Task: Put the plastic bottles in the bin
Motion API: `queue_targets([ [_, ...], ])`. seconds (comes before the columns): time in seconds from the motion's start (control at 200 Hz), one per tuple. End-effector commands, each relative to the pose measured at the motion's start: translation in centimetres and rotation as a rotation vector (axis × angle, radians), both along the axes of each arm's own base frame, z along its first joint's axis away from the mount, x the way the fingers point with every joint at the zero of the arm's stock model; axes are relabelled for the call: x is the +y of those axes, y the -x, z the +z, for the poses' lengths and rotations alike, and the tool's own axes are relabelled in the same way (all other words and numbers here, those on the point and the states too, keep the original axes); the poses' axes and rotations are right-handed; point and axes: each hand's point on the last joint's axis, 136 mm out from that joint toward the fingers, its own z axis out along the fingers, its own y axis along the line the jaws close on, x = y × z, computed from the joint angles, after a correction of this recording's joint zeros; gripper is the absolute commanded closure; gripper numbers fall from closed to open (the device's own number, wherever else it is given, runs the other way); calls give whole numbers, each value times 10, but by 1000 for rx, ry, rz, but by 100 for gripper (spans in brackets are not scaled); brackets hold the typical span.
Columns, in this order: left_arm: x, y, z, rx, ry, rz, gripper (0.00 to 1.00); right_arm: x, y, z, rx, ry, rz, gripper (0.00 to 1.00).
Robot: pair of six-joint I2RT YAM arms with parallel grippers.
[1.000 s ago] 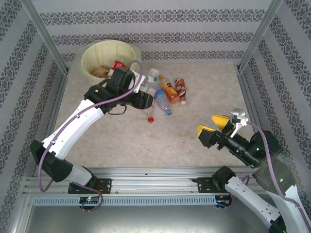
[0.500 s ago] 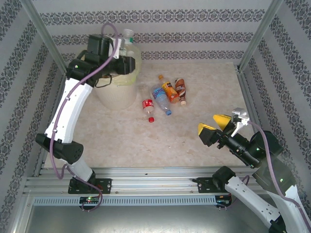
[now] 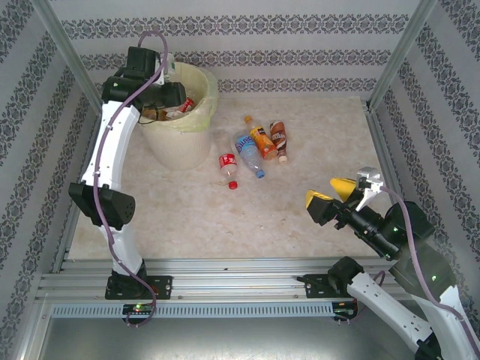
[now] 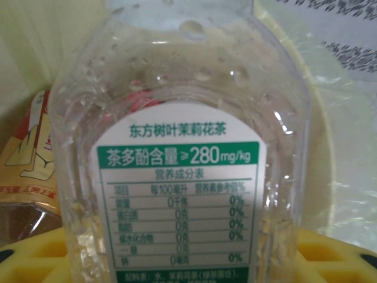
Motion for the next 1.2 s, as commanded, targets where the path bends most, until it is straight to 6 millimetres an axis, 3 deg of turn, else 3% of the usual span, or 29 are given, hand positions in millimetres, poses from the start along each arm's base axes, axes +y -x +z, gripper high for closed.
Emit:
queue_targets([
  [0.0, 12, 3, -3, 28, -13, 41, 39, -3, 1, 3, -4, 2, -12, 2],
  [0.165, 14, 3, -8, 43, -23, 49, 27, -5, 3, 3, 0, -7, -15, 2],
  [0.31, 15, 8, 4, 17, -18, 48, 11, -4, 2, -1, 22, -6, -17, 2],
  [0.435, 13, 14, 25, -44, -5, 35, 0, -2, -1, -4, 46, -8, -18, 2],
  [0.719, -13, 45, 86, -220, 1, -98, 0, 5, -24, -33, 181, 65, -71, 2],
  [0.889, -50, 81, 113, -328, 54, -252, 0, 12, -40, -47, 211, 116, -88, 3],
  [0.984, -82, 105, 115, -377, 124, -373, 0, 12, -48, -58, 246, 165, -112, 5],
  [1.194, -155, 149, 87, -437, 275, -629, 0, 5, -68, -89, 369, 253, -180, 14],
])
